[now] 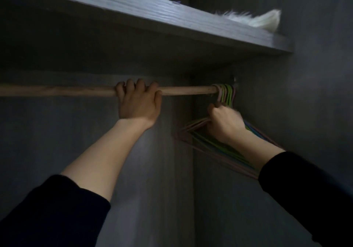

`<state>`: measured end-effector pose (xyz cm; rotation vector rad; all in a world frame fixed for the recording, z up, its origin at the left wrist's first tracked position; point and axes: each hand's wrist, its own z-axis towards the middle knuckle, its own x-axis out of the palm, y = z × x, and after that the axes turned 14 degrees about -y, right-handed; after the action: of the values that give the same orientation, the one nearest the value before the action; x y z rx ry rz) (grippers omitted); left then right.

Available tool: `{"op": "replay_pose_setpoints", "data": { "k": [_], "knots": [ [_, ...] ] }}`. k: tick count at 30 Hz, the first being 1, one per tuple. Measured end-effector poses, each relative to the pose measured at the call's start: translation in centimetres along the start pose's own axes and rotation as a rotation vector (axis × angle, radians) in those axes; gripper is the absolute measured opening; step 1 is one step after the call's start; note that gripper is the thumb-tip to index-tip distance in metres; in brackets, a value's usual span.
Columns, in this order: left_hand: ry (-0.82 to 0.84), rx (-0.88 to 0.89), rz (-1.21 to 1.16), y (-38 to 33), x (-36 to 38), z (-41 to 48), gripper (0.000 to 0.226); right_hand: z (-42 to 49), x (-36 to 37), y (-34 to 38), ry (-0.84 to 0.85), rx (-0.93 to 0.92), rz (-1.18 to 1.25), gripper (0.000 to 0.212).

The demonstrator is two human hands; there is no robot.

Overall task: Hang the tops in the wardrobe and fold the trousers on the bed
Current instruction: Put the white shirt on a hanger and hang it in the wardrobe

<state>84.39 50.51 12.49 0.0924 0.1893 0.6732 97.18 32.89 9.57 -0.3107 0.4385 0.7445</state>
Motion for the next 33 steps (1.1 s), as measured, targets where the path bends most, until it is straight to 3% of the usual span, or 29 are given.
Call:
{"op": "replay_pose_setpoints", "data": {
  "k": [4, 10, 12, 17, 23, 28, 33],
  "knots": [
    [-0.067, 0.029, 0.008, 0.4, 0.5, -0.3, 0.049, 0.0, 0.5, -1.4, 0.073, -0.055, -0.205, 0.03],
    [-0.085, 0.014, 0.024, 0.2, 0.7, -0.4, 0.046, 0.4, -0.3, -1.5, 0.098, -0.165, -0.246, 0.019],
    [-0.08, 0.01, 0.014, 0.2, 0.7, -0.4, 0.049, 0.6, -0.7, -1.4, 0.096, -0.116, -0.153, 0.012],
    [-0.063, 0.001, -0.007, 0.3, 0.4, -0.4, 0.055, 2.0, -0.8, -1.1, 0.111, 0.243, 0.26, 0.002],
    [0.043, -0.009, -0.09, 0.7, -0.7, 0.0, 0.074, 2.7, -1.0, 0.8, 0.052, 0.46, 0.685, 0.026],
    [0.239, -0.017, -0.234, 0.8, -2.8, -1.1, 0.058, 0.2, -3.1, 2.3, 0.042, 0.431, 0.662, 0.029],
    [0.315, -0.08, -0.454, -0.9, -4.6, -6.0, 0.057, -4.5, -5.4, 2.3, 0.164, 0.421, 0.562, 0.025]
  ]
}}
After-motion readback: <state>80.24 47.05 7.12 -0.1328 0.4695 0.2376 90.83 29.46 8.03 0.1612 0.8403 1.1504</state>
